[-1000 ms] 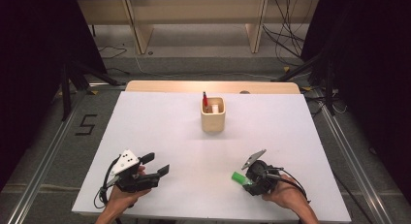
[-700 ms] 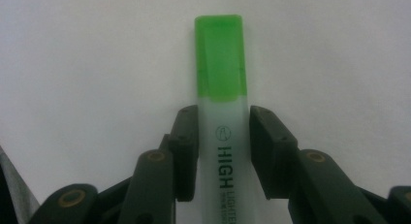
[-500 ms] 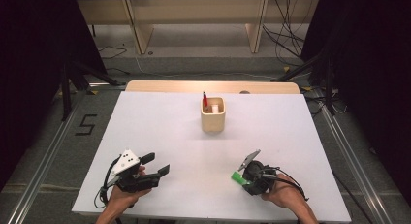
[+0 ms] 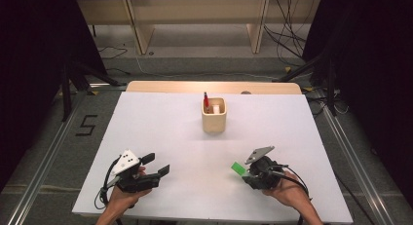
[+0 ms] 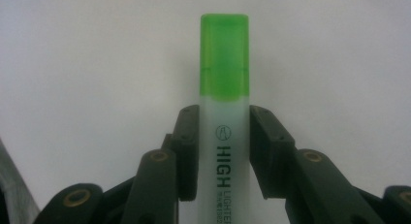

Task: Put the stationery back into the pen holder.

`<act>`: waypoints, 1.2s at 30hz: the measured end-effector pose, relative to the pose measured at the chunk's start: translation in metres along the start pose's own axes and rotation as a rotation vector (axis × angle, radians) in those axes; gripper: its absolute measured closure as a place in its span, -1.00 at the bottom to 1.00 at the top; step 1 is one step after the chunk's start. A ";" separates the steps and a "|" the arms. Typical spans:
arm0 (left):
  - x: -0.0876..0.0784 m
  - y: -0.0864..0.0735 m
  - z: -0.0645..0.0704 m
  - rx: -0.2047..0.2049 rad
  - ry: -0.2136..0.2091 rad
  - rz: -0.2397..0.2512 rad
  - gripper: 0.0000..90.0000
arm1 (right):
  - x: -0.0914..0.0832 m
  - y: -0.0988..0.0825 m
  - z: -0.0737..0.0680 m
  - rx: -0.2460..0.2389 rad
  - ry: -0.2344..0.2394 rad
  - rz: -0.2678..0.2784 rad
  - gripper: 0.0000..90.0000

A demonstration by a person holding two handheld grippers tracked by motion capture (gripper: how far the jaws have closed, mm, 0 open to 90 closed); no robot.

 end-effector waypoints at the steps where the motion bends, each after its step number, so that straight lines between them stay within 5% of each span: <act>1: 0.000 0.000 0.000 0.001 0.001 -0.001 -0.43 | -0.001 0.003 0.002 0.007 -0.005 0.032 0.49; 5: 0.001 -0.001 0.000 -0.003 0.002 -0.004 -0.43 | -0.007 0.015 0.010 0.065 -0.028 0.176 0.49; 14: 0.002 -0.003 -0.004 -0.002 0.013 -0.011 -0.46 | -0.020 0.037 0.017 0.194 -0.024 0.399 0.49; 22: 0.002 -0.004 -0.004 0.005 0.018 -0.002 -0.50 | -0.028 0.048 0.031 0.261 -0.041 0.484 0.49; 36: 0.003 -0.004 -0.008 0.008 0.033 -0.002 -0.52 | -0.030 0.075 0.041 0.294 -0.043 0.561 0.49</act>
Point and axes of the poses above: each handheld gripper's, and its own axes: x roughly forward along the jaws, y roughly out of its top, z roughly to its right, the point moved 10 cm from there along x, roughly forward along the jaws, and after that the axes turned 8 degrees about -x, right-handed, at the moved point
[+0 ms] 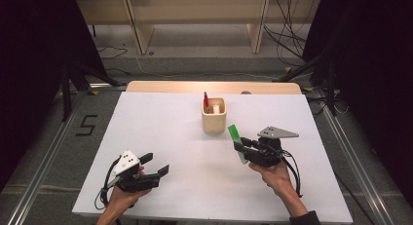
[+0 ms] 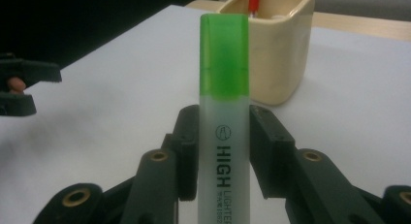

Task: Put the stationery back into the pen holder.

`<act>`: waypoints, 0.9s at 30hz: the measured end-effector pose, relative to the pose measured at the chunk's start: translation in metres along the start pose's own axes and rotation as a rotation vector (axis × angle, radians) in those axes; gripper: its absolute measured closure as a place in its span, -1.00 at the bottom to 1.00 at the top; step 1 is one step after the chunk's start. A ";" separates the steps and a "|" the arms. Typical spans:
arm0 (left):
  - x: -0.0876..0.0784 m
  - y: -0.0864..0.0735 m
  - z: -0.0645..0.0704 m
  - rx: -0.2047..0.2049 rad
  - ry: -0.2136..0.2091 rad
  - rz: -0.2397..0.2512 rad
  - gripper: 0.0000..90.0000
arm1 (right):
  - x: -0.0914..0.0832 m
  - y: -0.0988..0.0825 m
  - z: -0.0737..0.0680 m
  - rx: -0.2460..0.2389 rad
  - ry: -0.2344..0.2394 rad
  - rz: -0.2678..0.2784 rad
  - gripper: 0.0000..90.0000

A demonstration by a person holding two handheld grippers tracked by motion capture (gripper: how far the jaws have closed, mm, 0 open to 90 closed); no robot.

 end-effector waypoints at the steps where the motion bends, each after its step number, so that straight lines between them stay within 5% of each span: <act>1: 0.000 0.000 0.000 0.000 0.000 -0.001 -0.52 | 0.001 0.002 0.000 0.005 0.004 0.005 0.49; 27: -0.001 0.000 0.000 0.003 0.001 -0.002 -0.51 | 0.033 0.053 0.016 0.035 -0.056 0.099 0.49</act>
Point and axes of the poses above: each handheld gripper's, and its own axes: x roughly forward along the jaws, y roughly out of its top, z roughly to its right, the point moved 10 cm from there along x, roughly forward along the jaws, and after that the axes turned 8 degrees about -x, right-handed, at the moved point
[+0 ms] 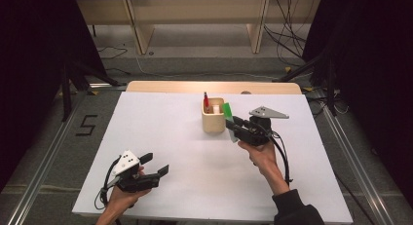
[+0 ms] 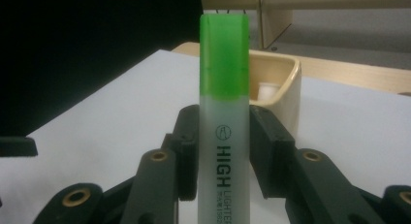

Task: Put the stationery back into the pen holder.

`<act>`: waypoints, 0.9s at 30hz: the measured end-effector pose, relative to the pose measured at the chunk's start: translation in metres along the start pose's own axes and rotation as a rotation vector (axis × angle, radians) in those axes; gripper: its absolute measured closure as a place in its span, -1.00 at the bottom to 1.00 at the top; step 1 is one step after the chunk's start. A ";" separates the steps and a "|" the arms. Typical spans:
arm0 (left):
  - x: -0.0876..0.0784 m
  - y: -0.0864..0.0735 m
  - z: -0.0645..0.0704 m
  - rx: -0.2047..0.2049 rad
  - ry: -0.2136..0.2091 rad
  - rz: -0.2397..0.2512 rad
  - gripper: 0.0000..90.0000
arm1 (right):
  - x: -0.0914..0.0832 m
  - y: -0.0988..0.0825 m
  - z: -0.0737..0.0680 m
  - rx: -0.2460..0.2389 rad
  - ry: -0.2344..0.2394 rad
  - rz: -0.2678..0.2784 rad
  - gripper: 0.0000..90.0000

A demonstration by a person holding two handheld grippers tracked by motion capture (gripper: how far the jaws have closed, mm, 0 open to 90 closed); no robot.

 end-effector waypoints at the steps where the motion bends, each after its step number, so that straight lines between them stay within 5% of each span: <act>1: 0.000 0.000 0.000 -0.001 0.000 0.001 -0.51 | 0.002 0.002 0.000 -0.002 -0.004 0.003 0.49; 27: 0.000 0.001 0.000 -0.012 -0.005 0.002 -0.51 | 0.033 0.039 0.009 0.002 -0.073 0.022 0.49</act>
Point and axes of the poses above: each handheld gripper's, and its own axes: x roughly forward along the jaws, y roughly out of its top, z roughly to its right, the point moved 10 cm from there along x, roughly forward along the jaws, and after that the axes turned 8 degrees about -x, right-handed, at the moved point
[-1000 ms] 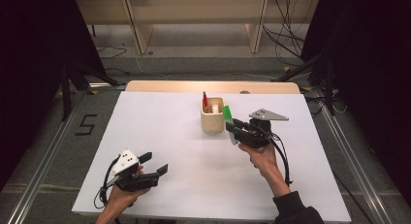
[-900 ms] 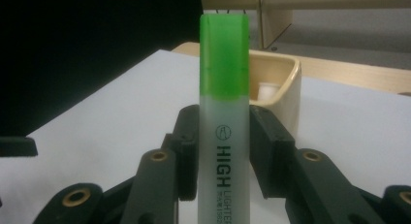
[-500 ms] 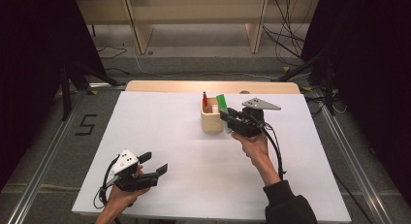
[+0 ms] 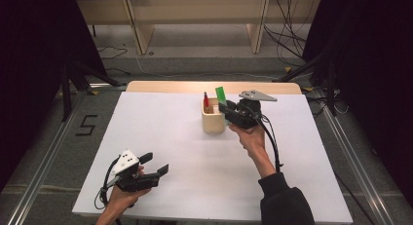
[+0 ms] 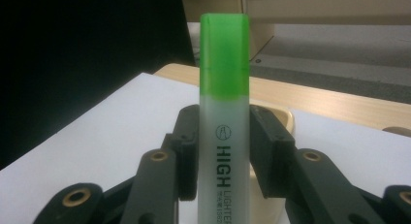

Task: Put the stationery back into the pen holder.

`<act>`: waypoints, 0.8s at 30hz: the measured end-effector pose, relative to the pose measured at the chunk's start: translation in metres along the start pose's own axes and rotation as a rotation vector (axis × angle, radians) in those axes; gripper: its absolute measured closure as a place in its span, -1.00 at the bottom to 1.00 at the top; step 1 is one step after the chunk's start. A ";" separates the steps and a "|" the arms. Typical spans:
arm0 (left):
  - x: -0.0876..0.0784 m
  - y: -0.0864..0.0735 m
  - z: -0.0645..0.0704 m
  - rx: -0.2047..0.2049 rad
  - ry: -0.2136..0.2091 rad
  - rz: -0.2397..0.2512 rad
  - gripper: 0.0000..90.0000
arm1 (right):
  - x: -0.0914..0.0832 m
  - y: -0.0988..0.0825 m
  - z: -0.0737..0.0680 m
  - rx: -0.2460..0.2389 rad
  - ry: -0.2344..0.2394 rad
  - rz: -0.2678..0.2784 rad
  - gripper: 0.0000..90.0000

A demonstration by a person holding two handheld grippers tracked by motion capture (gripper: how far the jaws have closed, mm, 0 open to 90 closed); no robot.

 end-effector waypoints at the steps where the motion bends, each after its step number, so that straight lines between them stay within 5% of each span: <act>1: 0.000 0.000 0.000 0.000 0.001 0.000 -0.51 | 0.001 0.001 0.000 0.001 -0.001 0.001 0.49; 24: 0.000 0.001 0.000 -0.003 -0.003 0.004 -0.51 | 0.024 0.028 0.007 0.013 -0.035 0.019 0.49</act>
Point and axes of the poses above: each handheld gripper's, and its own axes: x roughly forward along the jaws, y roughly out of its top, z roughly to its right, the point moved 10 cm from there along x, roughly forward along the jaws, and after that the axes turned 8 degrees about -x, right-handed, at the moved point
